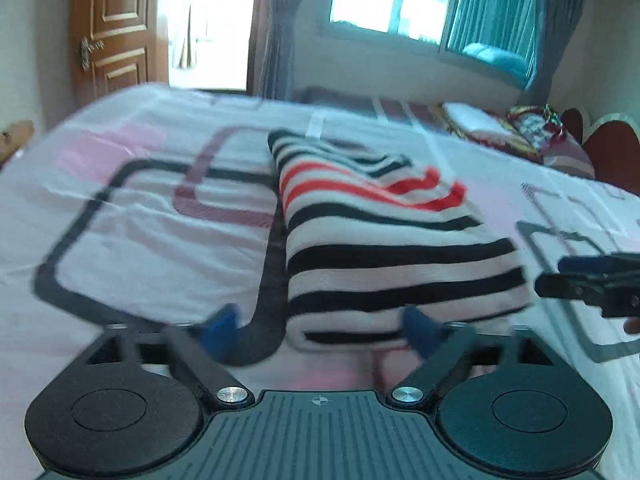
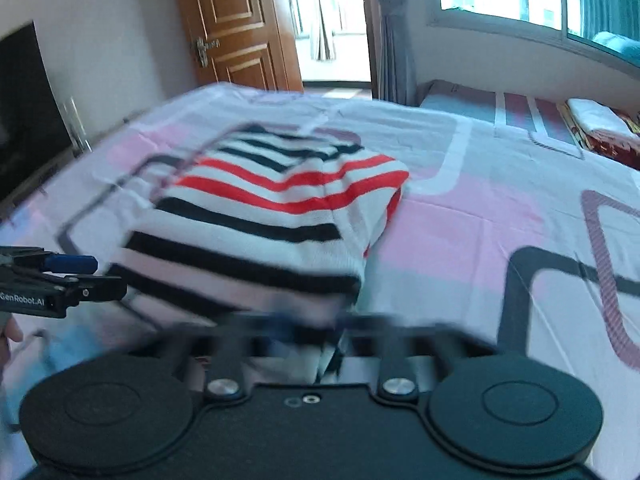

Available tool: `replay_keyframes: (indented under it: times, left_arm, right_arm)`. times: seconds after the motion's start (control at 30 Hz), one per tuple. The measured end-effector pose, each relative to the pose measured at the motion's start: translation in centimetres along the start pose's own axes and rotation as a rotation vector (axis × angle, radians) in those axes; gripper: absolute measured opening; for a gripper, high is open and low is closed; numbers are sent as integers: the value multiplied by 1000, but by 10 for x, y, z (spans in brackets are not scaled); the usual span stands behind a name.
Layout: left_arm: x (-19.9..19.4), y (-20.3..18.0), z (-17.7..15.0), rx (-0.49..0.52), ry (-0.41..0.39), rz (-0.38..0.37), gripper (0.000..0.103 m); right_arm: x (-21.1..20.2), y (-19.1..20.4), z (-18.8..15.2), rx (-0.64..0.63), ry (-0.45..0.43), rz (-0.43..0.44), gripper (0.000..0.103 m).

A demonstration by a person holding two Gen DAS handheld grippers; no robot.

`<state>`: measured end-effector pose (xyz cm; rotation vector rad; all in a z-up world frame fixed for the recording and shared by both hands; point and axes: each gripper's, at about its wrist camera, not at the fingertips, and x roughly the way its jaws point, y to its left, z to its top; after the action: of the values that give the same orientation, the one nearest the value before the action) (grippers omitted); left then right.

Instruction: Fold small clothes

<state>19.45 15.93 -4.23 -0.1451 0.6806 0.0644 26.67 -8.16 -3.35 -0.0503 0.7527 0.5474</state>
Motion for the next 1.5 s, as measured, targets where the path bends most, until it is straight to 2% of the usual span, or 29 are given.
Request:
replay_keyframes:
  times: [0.07, 0.13, 0.27, 0.33, 0.5, 0.6, 0.77, 0.93, 1.17, 1.5]
  left_arm:
    - [-32, -9, -5, 10, -57, 10, 103]
    - [-58, -14, -10, 5, -80, 13, 103]
    - [-105, -23, -22, -17, -104, 1, 103]
    - [-128, -29, -28, -3, -112, 3, 103]
    - [-167, -40, -40, 22, -135, 19, 103]
    - [-180, -46, -41, 18, -143, 7, 103]
    - [-204, -59, -46, 37, -179, -3, 103]
    - [-221, -66, -52, 25, -208, -16, 103]
    - [-230, -68, -53, 4, -226, 2, 103]
    - [-236, -75, -51, 38, -243, 8, 103]
  right_arm:
    - [-21, 3, -6, 29, -6, 18, 79]
    - [-44, 8, -16, 65, 2, 22, 85]
    - [-91, 24, -34, 111, -38, -12, 101]
    - [-115, 33, -41, 123, -63, -51, 102]
    - [-161, 56, -54, 98, -77, -85, 102]
    - [-178, 65, -57, 90, -146, -147, 102]
    - [-194, 82, -59, 36, -179, -217, 102]
    - [-204, 94, -66, 10, -190, -233, 102]
    - [-219, 97, -65, 2, -245, -246, 102]
    - [-222, 96, -62, -3, -272, -242, 102]
